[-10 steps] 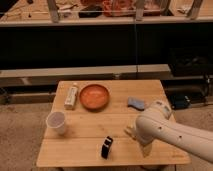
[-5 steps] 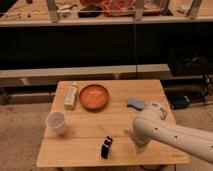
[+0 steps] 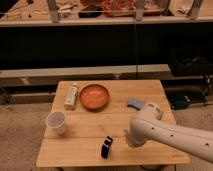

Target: Knock the eraser over

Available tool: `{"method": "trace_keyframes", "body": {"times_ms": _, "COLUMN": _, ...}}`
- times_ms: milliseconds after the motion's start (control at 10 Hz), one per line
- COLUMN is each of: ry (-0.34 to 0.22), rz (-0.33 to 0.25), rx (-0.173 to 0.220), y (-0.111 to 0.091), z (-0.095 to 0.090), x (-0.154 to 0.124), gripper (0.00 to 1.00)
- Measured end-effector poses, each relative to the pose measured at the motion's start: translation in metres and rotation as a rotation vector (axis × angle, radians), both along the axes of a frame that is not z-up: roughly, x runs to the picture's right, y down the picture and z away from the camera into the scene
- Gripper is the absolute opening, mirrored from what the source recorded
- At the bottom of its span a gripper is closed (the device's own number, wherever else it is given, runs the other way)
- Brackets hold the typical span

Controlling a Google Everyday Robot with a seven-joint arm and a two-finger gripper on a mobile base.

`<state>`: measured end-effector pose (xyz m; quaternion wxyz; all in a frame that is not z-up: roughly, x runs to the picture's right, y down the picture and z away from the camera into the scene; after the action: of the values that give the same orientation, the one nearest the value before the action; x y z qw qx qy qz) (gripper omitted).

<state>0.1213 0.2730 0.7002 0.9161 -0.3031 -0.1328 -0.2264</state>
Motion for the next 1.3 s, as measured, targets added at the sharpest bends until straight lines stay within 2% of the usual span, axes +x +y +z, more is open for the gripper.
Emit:
{"method": "trace_keyframes", "body": {"times_ms": 100, "ry": -0.009, "rz": -0.005, "rx": -0.002, "y": 0.0, "z": 0.002, "x": -0.005, "gripper": 0.01}}
{"method": "trace_keyframes", "body": {"times_ms": 400, "ry": -0.029, "rz": -0.018, "rx": -0.008, "y": -0.001, "z": 0.008, "x": -0.037, "gripper": 0.0}}
{"method": "trace_keyframes", "body": {"times_ms": 700, "ry": -0.038, "rz": -0.028, "rx": -0.008, "y": -0.003, "z": 0.011, "x": -0.045, "gripper": 0.0}}
{"method": "trace_keyframes", "body": {"times_ms": 1000, "ry": -0.058, "rz": -0.031, "rx": -0.009, "y": -0.006, "z": 0.015, "x": -0.074, "gripper": 0.0}}
{"method": "trace_keyframes", "body": {"times_ms": 1300, "ry": -0.069, "rz": -0.032, "rx": -0.01, "y": -0.007, "z": 0.016, "x": -0.08, "gripper": 0.0}}
